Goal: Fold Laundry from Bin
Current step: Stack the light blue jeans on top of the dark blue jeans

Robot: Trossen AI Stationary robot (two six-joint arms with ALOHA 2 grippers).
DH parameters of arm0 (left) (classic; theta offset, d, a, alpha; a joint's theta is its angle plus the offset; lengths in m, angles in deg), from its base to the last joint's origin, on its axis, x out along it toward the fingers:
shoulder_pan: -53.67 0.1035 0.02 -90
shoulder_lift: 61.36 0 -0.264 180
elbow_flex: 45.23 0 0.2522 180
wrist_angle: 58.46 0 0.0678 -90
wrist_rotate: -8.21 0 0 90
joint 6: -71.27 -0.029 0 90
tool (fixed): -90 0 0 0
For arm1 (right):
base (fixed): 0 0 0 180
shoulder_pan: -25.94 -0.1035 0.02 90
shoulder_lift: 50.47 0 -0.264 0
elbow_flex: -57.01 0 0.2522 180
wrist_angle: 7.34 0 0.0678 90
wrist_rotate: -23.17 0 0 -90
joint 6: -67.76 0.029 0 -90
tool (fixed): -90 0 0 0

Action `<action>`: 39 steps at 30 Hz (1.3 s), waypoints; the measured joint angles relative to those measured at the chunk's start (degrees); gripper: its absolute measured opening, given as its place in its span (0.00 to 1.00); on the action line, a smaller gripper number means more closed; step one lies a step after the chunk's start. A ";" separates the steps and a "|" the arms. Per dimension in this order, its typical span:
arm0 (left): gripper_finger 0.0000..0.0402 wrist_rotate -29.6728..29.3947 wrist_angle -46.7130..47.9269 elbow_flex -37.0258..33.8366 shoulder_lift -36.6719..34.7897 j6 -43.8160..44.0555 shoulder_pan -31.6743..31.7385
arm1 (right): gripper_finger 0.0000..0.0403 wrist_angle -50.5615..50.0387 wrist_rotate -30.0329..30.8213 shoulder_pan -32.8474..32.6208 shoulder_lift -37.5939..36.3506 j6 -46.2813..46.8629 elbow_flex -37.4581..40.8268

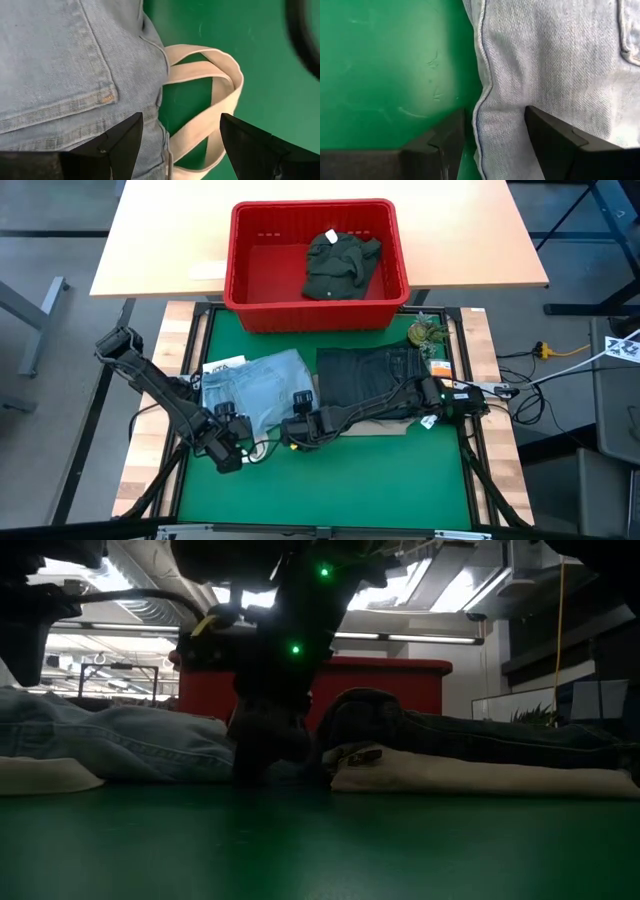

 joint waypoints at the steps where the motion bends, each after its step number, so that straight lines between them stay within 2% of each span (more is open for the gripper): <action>1: 0.64 -0.01 -0.02 0.00 0.00 0.00 -0.24 | 0.52 -0.01 0.64 -0.04 0.24 0.02 0.00; 5: 0.64 -0.44 0.01 0.00 0.00 -0.12 -1.30 | 0.52 -0.15 2.15 -0.04 0.90 0.12 0.02; 10: 0.64 -5.66 -0.12 -1.31 0.00 -0.11 -2.12 | 0.52 -0.22 1.91 0.00 0.94 0.11 0.07; 21: 0.64 -6.69 -9.47 -11.52 -0.01 -0.11 -2.03 | 0.52 -0.43 1.23 0.00 0.92 -0.35 0.13; 24: 0.64 -7.56 -9.42 -13.96 -0.02 -0.15 -1.50 | 0.49 -0.38 1.17 0.00 0.92 -0.50 0.13; 28: 0.63 -8.22 -10.34 -16.59 -0.09 -0.20 -0.54 | 0.39 -0.22 1.29 0.09 0.94 -0.55 0.13; 33: 0.54 -8.17 -10.42 -17.59 -0.15 -0.20 0.89 | 0.25 -0.04 1.52 0.11 0.92 -0.53 0.13; 39: 0.29 -8.22 -9.76 -17.73 -0.13 0.45 1.49 | 0.13 -0.07 1.42 0.09 0.90 -2.01 0.13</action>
